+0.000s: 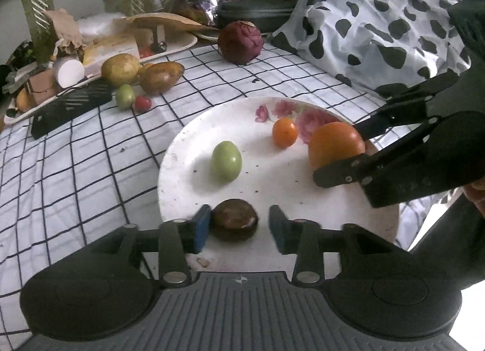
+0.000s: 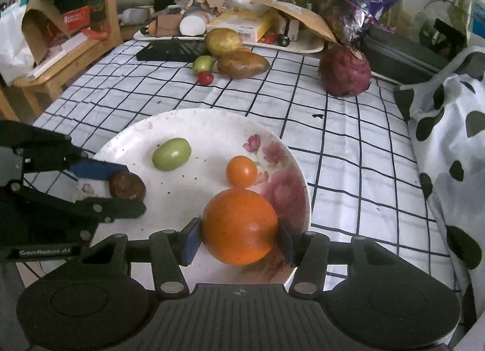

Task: Organize fruits
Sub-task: 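Carry both fruits to the plate and open both tools to release them, then withdraw both tools from the plate toward the remaining fruits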

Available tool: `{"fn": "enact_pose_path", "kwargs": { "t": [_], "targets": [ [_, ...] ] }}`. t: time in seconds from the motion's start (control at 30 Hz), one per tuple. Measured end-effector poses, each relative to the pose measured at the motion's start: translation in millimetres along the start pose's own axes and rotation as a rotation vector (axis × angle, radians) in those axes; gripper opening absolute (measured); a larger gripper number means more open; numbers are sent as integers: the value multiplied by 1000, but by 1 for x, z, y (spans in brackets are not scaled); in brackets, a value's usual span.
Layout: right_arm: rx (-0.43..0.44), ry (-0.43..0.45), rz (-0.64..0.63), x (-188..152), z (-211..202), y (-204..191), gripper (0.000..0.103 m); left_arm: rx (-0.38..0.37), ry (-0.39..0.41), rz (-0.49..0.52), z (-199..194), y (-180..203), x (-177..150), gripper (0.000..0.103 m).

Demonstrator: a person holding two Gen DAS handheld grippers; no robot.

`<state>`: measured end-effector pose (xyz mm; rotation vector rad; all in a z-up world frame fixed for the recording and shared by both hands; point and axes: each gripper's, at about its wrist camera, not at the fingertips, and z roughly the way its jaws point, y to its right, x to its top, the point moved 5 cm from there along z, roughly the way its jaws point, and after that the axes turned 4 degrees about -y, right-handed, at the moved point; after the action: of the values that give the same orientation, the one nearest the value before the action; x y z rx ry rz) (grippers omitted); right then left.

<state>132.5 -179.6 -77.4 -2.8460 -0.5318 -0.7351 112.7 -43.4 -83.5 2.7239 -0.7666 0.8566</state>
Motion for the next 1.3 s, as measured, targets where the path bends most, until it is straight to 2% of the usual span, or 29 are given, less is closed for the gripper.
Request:
{"fn": "enact_pose_path", "kwargs": {
  "t": [0.03,0.07,0.1,0.13,0.23,0.37,0.43,0.53,0.83,1.03,1.3],
  "targets": [
    [5,6,-6,0,-1,-1,70,4,0,1,0,0,0,48],
    [19,20,-7,1,-4,-2,84,13,-2,3,-1,1,0,48],
    [29,35,-7,2,-7,-3,92,28,-3,6,-2,1,0,50],
    [26,54,-9,2,-12,-4,94,42,0,11,-3,1,0,53],
    [13,62,-3,0,-17,-4,94,58,16,8,-9,1,2,60],
    [-18,73,11,-5,-24,-4,95,76,42,0,-20,0,0,61],
    [-32,83,18,-8,-28,-4,97,96,53,-2,-25,0,-1,65],
    [-59,100,41,-13,-36,-3,103,122,65,-1,-32,1,-3,65],
    [-150,82,110,-32,-50,2,103,128,94,-14,-52,8,-13,65],
    [-165,73,137,-35,-49,8,103,145,99,17,-54,15,-15,65],
    [-177,74,149,-35,-47,13,103,142,105,4,-53,13,-13,65]
  ]
}}
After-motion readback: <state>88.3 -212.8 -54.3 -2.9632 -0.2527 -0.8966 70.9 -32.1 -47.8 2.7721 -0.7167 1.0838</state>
